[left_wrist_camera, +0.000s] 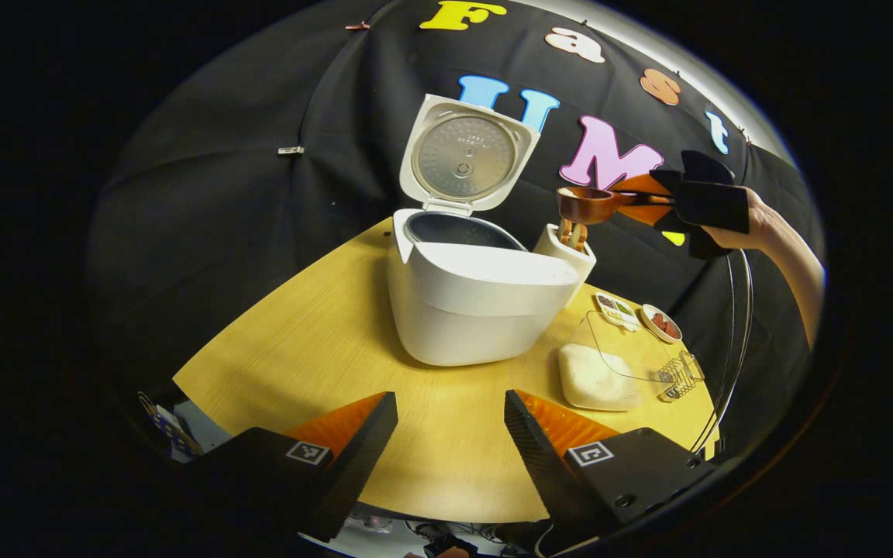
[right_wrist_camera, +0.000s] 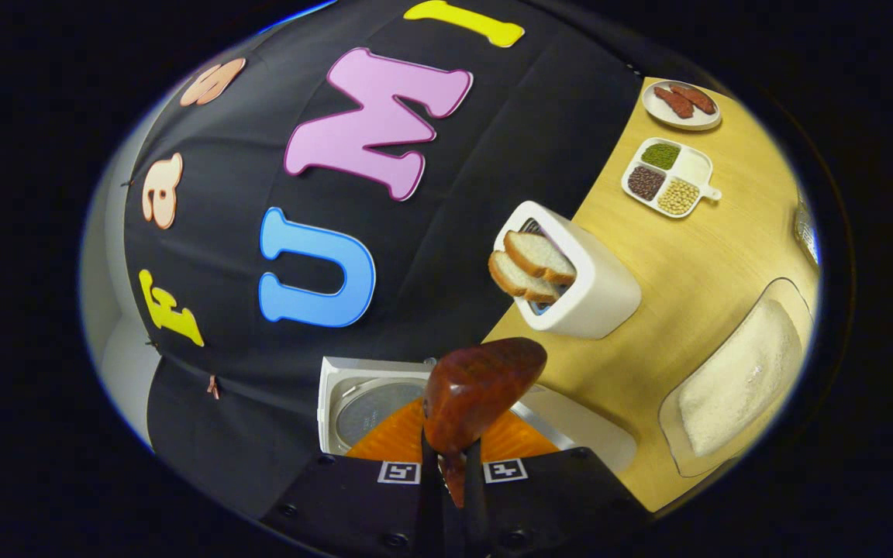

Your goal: Close the left gripper, press the button to open the rice cooker; take a wooden spoon from the chopstick holder with the right hand, scoop a spoonful of rice and pour it into the rice cooker, then put the wooden spoon back into the chopstick holder.

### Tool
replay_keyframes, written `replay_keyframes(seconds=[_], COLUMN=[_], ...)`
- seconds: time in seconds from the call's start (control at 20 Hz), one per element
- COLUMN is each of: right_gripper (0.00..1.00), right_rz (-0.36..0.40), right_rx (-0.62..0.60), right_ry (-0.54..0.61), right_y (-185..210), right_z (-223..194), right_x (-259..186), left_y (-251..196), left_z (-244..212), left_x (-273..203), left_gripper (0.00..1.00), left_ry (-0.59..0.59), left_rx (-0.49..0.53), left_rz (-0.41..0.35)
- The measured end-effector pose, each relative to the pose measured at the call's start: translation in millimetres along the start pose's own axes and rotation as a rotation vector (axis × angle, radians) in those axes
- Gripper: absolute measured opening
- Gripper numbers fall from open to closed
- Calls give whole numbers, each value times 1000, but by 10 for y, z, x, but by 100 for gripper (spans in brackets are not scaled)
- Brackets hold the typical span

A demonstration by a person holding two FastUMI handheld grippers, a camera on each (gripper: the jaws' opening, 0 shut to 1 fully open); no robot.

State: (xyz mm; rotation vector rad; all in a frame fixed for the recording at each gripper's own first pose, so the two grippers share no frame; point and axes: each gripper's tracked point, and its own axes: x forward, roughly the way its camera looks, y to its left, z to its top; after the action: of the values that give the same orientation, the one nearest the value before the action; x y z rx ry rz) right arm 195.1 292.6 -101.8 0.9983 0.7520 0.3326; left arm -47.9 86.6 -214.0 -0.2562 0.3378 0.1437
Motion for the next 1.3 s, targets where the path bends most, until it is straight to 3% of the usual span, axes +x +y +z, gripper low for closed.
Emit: replay_keyframes(seconds=[0.55, 0.85, 1.0, 1.3], right_gripper=[14, 14, 14, 14], right_rz=[35, 25, 23, 82], right_rx=[-413, -648, -749, -966], right_ry=[-78, -114, -110, -98], right_y=[540, 480, 422, 459], right_z=[-440, -625, -738, -964], right_x=[764, 938, 994, 999], left_y=[627, 847, 856, 878], left_z=[123, 224, 202, 153], left_x=[-25, -46, -27, -66], left_gripper=[96, 96, 96, 96], left_ry=[-9, -22, -16, -8], left_rx=[-91, -141, -113, -123], left_rz=[93, 135, 133, 130])
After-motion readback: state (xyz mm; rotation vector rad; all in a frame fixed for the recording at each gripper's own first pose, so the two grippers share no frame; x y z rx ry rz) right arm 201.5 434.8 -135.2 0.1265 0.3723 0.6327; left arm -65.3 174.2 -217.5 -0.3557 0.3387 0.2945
